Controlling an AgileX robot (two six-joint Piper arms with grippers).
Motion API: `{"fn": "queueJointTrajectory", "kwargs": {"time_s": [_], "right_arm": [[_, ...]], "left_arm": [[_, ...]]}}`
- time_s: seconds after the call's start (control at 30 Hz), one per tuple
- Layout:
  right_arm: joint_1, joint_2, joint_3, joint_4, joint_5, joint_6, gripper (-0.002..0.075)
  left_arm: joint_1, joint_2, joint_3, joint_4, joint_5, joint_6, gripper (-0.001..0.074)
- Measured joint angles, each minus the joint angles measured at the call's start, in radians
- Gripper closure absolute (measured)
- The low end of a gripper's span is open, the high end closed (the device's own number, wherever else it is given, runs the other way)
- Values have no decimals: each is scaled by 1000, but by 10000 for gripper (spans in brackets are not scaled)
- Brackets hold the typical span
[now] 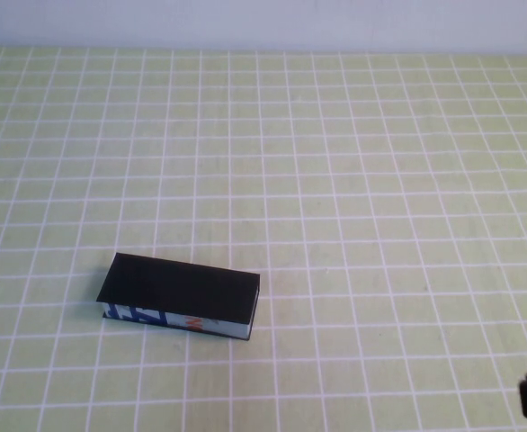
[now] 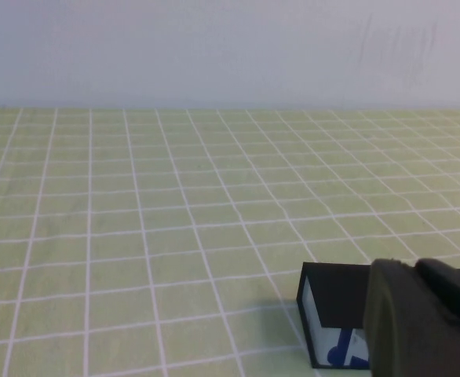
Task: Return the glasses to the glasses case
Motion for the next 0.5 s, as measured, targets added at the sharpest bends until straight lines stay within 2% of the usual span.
{"fn": "queueJointTrajectory", "kwargs": {"time_s": [0.27,0.5], "right_arm": [[0,-359,264,-40,-200,29,737],[0,-458,516,-72,-507,32,737]], "left_arm": [[0,0,0,-2,22,0,737],[0,0,0,-2,22,0,737]]}}
